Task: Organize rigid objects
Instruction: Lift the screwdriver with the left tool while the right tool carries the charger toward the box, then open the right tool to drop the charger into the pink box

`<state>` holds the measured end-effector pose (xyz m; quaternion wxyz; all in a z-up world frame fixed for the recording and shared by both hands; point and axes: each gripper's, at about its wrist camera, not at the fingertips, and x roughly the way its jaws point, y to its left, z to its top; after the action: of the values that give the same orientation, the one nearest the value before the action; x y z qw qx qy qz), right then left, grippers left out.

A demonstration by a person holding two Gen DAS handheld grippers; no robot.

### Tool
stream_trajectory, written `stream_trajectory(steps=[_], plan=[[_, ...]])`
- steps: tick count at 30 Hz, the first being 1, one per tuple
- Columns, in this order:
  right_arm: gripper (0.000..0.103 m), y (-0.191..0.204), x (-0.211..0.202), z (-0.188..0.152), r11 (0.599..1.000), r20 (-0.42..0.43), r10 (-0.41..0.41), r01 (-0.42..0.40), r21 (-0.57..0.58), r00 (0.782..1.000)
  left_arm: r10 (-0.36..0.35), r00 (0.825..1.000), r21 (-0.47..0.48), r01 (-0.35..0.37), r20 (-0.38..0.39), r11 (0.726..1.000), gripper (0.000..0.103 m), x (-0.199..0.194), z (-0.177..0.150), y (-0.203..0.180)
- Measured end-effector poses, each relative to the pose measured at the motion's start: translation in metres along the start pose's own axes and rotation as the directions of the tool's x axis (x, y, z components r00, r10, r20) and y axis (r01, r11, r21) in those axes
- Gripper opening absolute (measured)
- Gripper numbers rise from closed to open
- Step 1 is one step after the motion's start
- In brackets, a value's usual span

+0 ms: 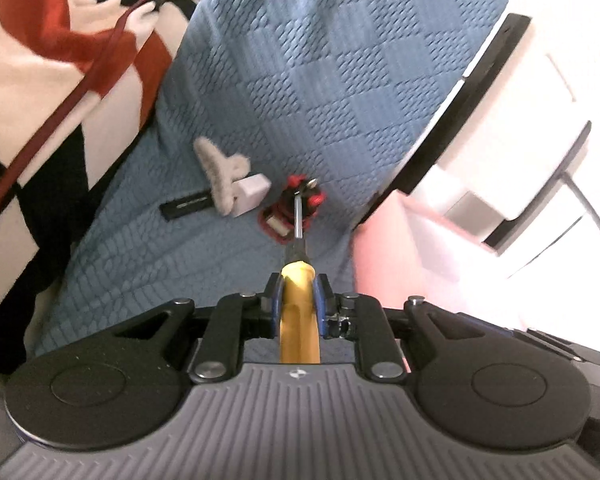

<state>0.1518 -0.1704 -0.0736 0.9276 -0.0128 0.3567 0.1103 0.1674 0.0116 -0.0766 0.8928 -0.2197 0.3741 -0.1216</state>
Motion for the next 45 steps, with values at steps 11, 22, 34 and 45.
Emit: stream_trajectory(steps=[11,22,34,45], plan=[[0.050,-0.014,-0.031,0.003,0.999,0.034,-0.025,0.024,0.034,0.999,-0.041,0.999,0.037,0.041,-0.005,0.998,0.019,-0.014,-0.008,-0.039],[0.050,-0.063,-0.069,0.005,0.993,0.074,-0.079,0.072,0.094,0.994,-0.090,0.996,0.095,0.090,-0.003,0.991,0.019,-0.017,-0.010,-0.096],[0.050,-0.144,-0.102,0.000,0.969,0.048,-0.170,0.158,0.191,0.984,-0.187,0.980,0.130,0.194,-0.068,0.972,0.019,0.016,-0.012,-0.189],[0.050,-0.214,-0.072,-0.025,0.946,-0.075,-0.155,0.169,0.275,0.985,-0.143,0.977,0.155,0.168,-0.160,0.974,0.019,0.085,-0.031,-0.235]])
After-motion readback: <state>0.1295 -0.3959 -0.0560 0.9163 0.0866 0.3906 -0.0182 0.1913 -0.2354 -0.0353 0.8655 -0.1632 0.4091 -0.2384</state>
